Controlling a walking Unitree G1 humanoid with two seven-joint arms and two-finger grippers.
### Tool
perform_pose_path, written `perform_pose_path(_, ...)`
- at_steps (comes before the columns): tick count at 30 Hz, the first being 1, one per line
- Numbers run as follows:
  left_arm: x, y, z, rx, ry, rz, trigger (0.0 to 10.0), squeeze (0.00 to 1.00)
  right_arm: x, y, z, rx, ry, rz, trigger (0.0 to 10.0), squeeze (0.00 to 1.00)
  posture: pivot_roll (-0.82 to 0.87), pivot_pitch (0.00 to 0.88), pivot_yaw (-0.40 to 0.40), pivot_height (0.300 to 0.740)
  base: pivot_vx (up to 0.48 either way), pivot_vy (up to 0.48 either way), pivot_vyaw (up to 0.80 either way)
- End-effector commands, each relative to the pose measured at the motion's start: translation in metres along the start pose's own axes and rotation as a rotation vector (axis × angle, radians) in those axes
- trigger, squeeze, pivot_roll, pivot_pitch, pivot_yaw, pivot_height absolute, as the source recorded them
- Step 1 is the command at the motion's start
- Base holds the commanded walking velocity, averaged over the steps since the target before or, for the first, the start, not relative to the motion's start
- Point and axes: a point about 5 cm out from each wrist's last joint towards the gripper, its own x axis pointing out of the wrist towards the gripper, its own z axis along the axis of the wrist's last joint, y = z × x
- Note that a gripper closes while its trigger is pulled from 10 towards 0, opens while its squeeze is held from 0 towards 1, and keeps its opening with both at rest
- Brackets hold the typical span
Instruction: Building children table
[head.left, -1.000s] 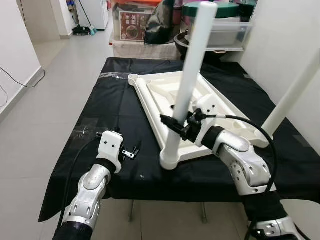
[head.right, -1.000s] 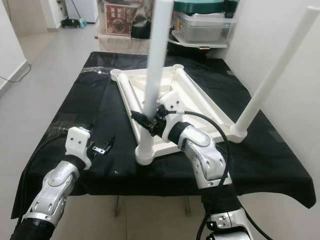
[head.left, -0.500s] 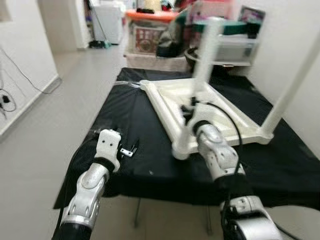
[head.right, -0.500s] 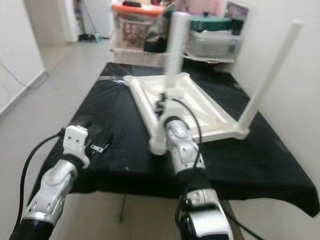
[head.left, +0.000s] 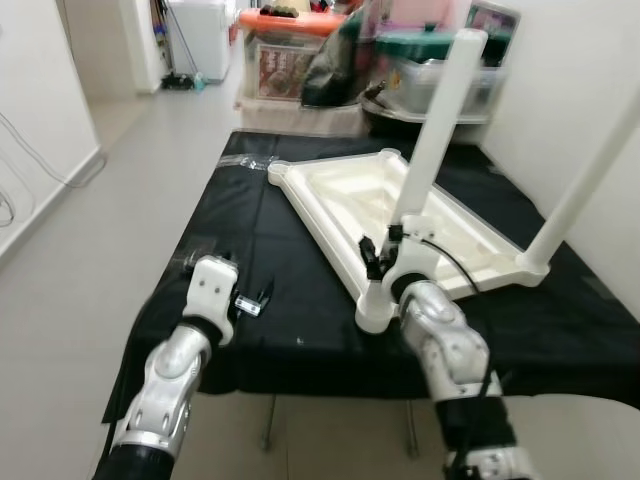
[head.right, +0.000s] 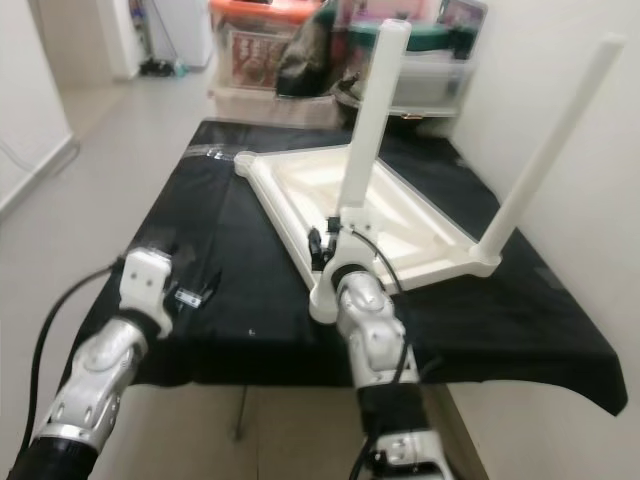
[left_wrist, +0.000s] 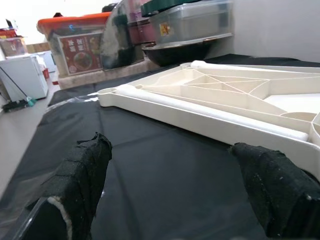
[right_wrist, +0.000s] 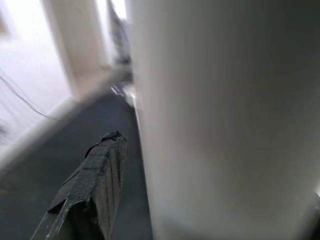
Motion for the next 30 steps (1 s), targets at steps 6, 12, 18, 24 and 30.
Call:
perform_pose_path(6, -0.004, 0.0, -0.005, 0.008, 0.021, -0.006, 10.0, 0.0, -0.013, 0.001, -0.001, -0.039, -0.023, 0.444, 10.0, 0.0, 0.15, 0.0, -0.08, 0.74, 0.0, 0.0, 0.0)
perform_pose_path(12, 0.001, -0.002, -0.004, 0.006, 0.013, -0.008, 10.0, 0.0, -0.018, 0.009, -0.038, -0.087, 0.117, 0.615, 0.0, 0.0, 0.15, 0.0, -0.084, 0.74, 0.0, 0.0, 0.0)
perform_pose_path(18, 0.0, -0.007, -0.003, 0.003, 0.007, -0.022, 10.0, 0.0, -0.003, -0.008, -0.058, -0.101, 0.216, 0.351, 0.0, 0.0, 0.17, 0.0, -0.09, 0.74, 0.0, 0.0, 0.0)
perform_pose_path(24, -0.003, -0.007, -0.006, 0.009, 0.018, -0.035, 10.0, 0.0, -0.012, -0.077, -0.081, -0.103, 0.382, -0.555, 0.0, 0.0, 0.16, 0.0, -0.084, 0.74, 0.0, 0.0, 0.0)
perform_pose_path(30, 0.001, -0.008, -0.005, 0.004, 0.012, -0.037, 10.0, 0.0, -0.016, -0.011, -0.089, -0.072, 0.341, -0.376, 10.0, 0.0, 0.15, 0.0, -0.069, 0.74, 0.0, 0.0, 0.0)
